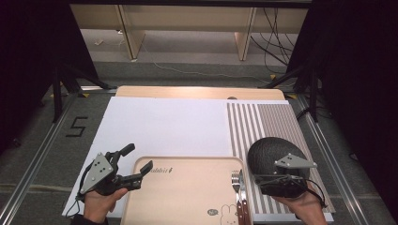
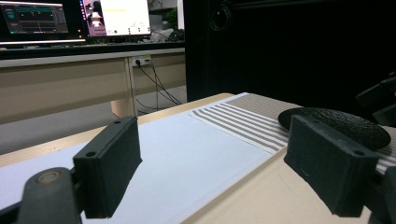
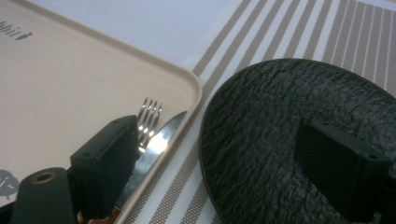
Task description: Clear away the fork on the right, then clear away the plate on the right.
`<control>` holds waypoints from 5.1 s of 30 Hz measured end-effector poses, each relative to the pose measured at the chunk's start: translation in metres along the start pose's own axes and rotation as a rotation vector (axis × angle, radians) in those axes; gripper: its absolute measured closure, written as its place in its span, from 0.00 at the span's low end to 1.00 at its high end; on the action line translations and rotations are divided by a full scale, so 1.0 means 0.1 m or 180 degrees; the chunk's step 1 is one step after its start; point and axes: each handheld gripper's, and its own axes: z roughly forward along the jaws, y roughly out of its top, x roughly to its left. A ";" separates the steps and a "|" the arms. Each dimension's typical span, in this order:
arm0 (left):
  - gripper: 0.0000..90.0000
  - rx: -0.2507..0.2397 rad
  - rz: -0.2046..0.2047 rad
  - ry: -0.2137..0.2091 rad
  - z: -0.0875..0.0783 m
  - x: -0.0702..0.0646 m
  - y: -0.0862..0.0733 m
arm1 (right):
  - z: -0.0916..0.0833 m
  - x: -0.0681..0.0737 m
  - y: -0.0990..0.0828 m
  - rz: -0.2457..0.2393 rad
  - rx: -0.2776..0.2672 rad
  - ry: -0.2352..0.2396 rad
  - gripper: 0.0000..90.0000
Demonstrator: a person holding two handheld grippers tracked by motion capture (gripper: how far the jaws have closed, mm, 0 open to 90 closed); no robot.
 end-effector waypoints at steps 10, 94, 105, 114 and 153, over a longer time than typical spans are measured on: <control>0.19 -0.0001 0.0000 0.0001 0.00 0.00 0.00 | -0.08 -0.13 -0.07 0.0170 -0.0063 -0.0048 0.17; 0.18 0.0018 -0.0013 -0.0056 0.07 -0.01 0.00 | -0.30 -0.71 -0.69 0.1764 0.0042 -0.0240 0.18; 0.18 0.0019 -0.0013 -0.0057 0.07 -0.01 0.00 | -0.25 -0.76 -0.75 0.1954 0.0059 -0.0083 0.18; 0.18 0.0025 -0.0006 -0.0056 0.07 -0.01 0.00 | -0.26 -0.76 -0.77 0.2387 0.0308 -0.0019 0.18; 0.18 0.0030 -0.0018 -0.0061 0.08 -0.01 0.00 | -0.14 -0.92 -1.00 0.3066 0.0125 0.0708 0.21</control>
